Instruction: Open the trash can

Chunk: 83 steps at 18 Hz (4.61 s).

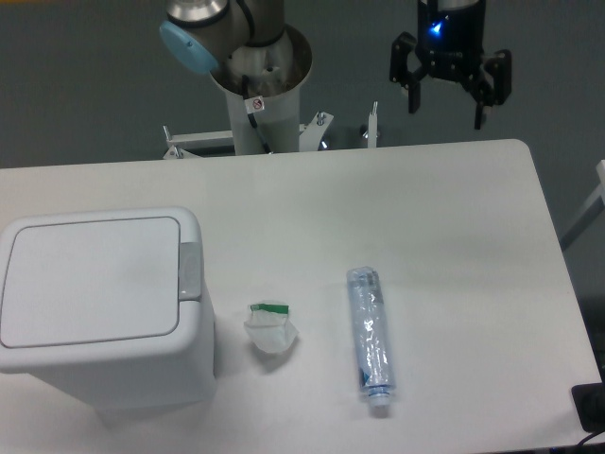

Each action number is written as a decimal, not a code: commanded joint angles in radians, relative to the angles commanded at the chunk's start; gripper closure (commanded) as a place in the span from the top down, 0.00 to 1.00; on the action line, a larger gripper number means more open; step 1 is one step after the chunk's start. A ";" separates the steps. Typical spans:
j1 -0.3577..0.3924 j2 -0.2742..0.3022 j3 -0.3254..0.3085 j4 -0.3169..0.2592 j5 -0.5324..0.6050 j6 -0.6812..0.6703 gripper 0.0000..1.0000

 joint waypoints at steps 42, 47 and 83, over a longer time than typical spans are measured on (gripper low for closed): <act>-0.443 -0.275 0.172 0.170 -0.290 -1.270 1.00; -0.446 -0.281 0.169 0.187 -0.307 -1.276 1.00; -0.482 -0.310 0.164 0.192 -0.302 -1.278 1.00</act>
